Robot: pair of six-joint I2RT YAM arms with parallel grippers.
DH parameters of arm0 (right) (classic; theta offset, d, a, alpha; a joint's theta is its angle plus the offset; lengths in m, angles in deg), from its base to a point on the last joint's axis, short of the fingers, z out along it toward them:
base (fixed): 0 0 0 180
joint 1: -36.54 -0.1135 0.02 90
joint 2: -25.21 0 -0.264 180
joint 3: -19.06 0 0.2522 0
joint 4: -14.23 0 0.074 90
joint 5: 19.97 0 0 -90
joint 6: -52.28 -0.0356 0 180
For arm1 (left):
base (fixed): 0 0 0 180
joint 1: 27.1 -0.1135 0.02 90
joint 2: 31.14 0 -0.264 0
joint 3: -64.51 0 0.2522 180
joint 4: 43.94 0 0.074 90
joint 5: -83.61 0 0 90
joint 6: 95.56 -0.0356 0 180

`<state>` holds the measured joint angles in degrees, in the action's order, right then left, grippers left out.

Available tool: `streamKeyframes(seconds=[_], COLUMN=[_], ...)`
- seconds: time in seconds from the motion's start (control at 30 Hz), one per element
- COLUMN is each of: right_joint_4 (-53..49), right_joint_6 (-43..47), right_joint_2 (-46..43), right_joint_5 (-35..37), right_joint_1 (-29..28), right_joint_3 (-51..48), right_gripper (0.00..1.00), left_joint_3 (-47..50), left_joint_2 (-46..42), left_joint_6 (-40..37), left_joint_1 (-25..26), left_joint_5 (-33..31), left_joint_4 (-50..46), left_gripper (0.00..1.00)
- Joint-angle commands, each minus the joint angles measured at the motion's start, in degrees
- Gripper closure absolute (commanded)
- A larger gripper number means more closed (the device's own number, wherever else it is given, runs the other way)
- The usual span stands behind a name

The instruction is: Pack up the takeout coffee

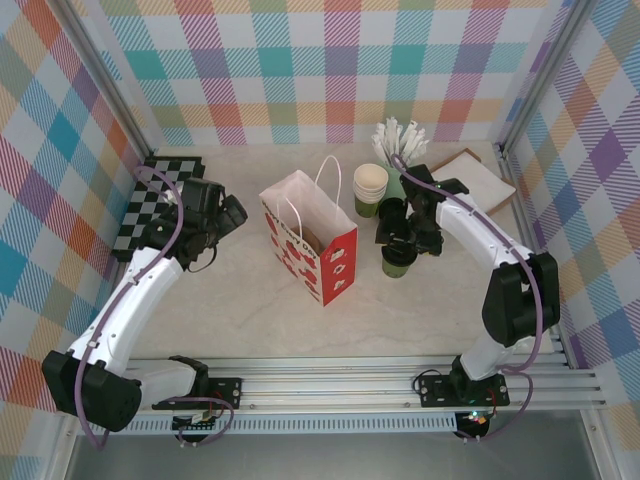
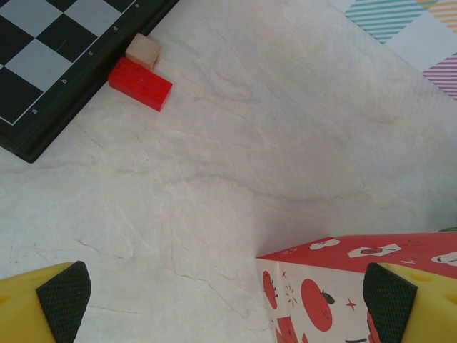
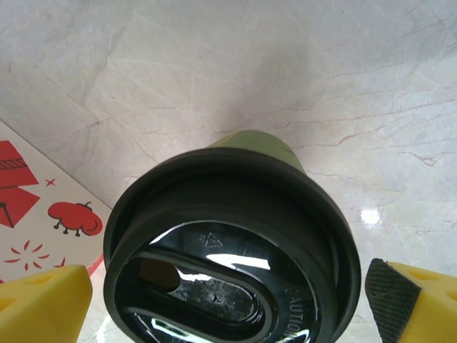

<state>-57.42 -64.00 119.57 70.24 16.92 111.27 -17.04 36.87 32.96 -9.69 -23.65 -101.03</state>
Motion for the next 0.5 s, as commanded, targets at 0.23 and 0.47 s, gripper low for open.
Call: streamKeyframes(seconds=[0.23, 0.47], right_joint_4=[-3.0, -5.4], right_joint_6=[-3.6, -4.1], right_joint_2=[2.2, 4.9], right_joint_5=[1.9, 2.1], right_joint_1=[-1.1, -2.3], right_joint_3=[1.7, 4.3], right_gripper=[0.00, 0.00], left_joint_3=[1.4, 2.1], left_joint_2=[-1.1, -0.9], left_joint_6=[-1.5, -1.6], left_joint_1=[-0.9, -0.9], left_joint_5=[-1.2, -0.8], left_joint_4=[-0.3, 0.3], left_gripper=[0.00, 0.00])
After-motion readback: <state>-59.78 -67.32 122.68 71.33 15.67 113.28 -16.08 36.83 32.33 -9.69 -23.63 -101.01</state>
